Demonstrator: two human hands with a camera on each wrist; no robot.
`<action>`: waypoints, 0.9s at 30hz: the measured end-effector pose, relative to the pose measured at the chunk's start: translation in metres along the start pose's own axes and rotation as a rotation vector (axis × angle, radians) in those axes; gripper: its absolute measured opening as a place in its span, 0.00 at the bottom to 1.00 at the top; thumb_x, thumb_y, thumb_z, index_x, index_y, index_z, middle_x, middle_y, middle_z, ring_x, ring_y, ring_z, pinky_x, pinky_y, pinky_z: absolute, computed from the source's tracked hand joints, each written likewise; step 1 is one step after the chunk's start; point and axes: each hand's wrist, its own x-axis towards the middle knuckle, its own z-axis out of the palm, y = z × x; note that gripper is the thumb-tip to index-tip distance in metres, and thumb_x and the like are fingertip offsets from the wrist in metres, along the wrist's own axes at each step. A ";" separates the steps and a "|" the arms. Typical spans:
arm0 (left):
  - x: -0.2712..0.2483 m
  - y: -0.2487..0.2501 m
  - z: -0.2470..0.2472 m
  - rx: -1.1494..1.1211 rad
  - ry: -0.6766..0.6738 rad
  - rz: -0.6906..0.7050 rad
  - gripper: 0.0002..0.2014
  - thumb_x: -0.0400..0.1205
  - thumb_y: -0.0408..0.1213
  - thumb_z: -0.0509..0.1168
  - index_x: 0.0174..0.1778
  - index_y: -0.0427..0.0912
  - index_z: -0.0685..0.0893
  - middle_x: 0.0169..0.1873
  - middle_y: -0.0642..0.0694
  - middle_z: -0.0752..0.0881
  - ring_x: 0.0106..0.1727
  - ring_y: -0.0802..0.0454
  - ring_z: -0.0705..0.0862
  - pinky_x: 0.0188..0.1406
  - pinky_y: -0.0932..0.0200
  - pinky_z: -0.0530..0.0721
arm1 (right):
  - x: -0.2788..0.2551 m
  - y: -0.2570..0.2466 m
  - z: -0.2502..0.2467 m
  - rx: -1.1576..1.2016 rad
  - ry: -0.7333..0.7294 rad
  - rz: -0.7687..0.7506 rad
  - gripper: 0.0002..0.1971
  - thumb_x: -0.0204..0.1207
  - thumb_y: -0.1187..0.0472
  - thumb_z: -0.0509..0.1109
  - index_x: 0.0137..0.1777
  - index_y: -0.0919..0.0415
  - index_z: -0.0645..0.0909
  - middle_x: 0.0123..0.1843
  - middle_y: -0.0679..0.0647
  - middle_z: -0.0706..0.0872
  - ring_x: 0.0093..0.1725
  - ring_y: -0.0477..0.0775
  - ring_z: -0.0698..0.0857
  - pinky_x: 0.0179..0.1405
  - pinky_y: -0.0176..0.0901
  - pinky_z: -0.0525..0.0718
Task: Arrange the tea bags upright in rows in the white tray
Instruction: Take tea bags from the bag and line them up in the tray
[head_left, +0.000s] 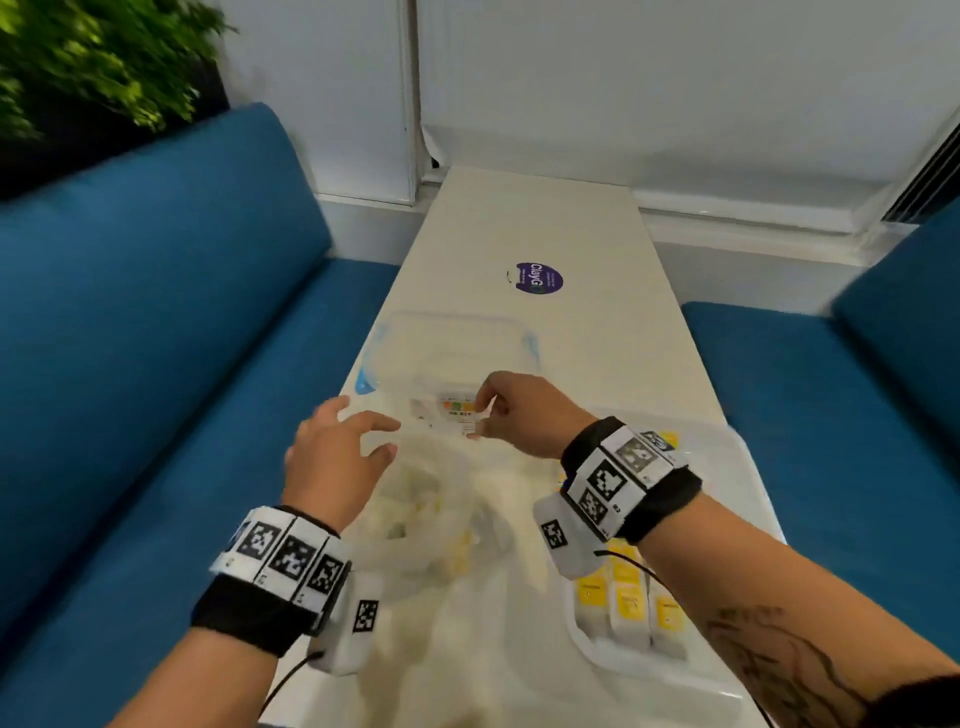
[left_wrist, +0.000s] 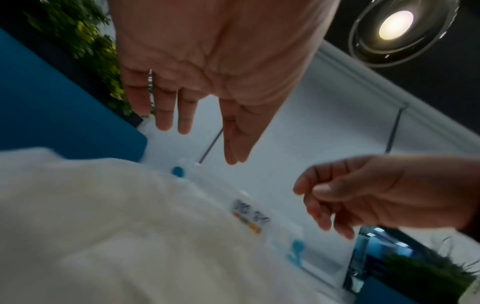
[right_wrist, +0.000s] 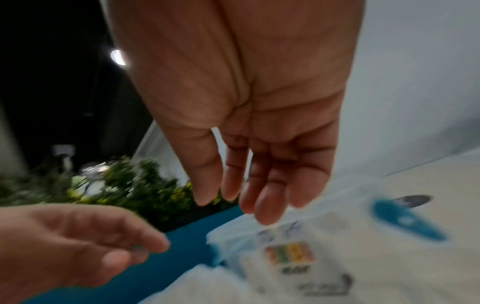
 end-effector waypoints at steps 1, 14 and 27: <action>0.002 -0.010 -0.001 0.062 -0.029 -0.053 0.12 0.79 0.46 0.66 0.59 0.60 0.84 0.79 0.46 0.63 0.78 0.43 0.62 0.74 0.45 0.60 | 0.007 -0.013 0.015 -0.026 -0.048 -0.056 0.10 0.76 0.63 0.69 0.57 0.60 0.80 0.44 0.50 0.79 0.47 0.52 0.77 0.44 0.39 0.72; -0.009 -0.055 0.018 0.128 -0.189 -0.071 0.32 0.78 0.23 0.55 0.76 0.53 0.70 0.74 0.45 0.66 0.67 0.44 0.75 0.57 0.55 0.78 | 0.029 -0.049 0.111 -0.516 -0.415 0.033 0.32 0.74 0.51 0.72 0.73 0.64 0.67 0.70 0.62 0.75 0.68 0.63 0.76 0.64 0.50 0.76; -0.022 -0.039 0.002 0.169 -0.003 0.055 0.21 0.76 0.24 0.54 0.60 0.46 0.82 0.71 0.52 0.67 0.60 0.49 0.73 0.39 0.62 0.68 | 0.033 -0.047 0.144 -0.709 -0.588 0.094 0.23 0.83 0.53 0.59 0.75 0.61 0.66 0.71 0.63 0.69 0.69 0.66 0.75 0.65 0.54 0.77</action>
